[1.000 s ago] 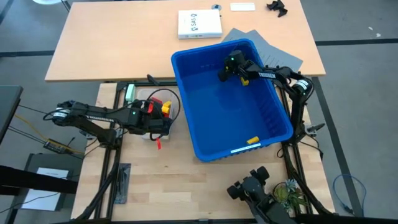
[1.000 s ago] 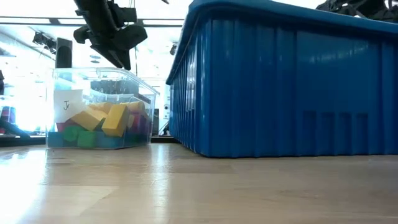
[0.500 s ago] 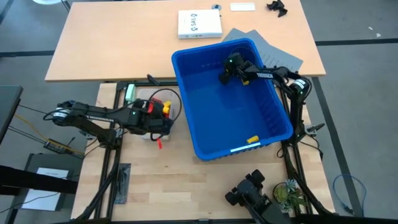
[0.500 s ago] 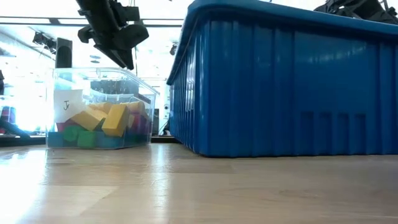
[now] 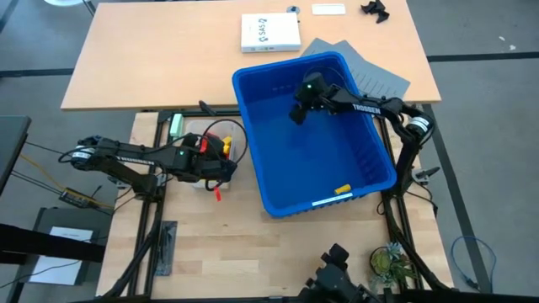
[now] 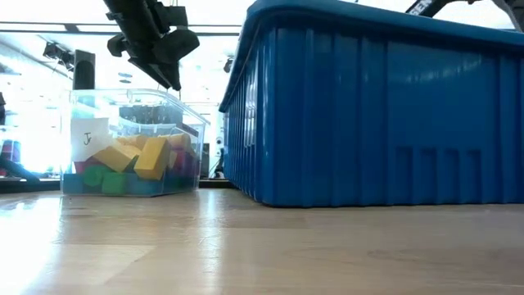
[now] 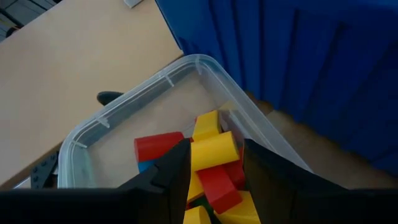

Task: Sort blocks
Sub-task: Put the yellow block into the transparent bin

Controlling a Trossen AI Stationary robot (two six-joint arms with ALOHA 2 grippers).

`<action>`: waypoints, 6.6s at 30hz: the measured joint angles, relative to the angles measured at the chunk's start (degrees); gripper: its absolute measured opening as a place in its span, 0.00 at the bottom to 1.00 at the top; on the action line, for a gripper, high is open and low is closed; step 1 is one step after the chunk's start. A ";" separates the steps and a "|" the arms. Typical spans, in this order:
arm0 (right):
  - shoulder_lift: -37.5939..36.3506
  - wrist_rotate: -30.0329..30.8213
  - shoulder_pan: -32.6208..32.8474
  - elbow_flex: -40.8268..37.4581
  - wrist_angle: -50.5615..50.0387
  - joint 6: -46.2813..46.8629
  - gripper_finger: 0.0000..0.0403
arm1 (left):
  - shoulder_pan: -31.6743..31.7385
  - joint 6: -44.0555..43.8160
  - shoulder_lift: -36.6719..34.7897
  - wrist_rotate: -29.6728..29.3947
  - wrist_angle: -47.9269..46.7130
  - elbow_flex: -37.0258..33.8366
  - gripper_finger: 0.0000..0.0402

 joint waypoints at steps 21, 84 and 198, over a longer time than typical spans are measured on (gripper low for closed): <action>11.55 -8.03 -4.35 0.13 2.45 -6.05 0.56 | -0.02 -0.11 0.00 0.22 0.24 0.00 0.38; -19.47 -51.63 32.06 0.12 -0.98 21.66 0.32 | -8.79 85.39 13.52 25.19 72.75 4.52 0.49; 4.60 4.09 -1.02 -0.17 -7.96 22.56 0.68 | 11.56 11.96 -3.76 9.71 6.67 -2.89 0.68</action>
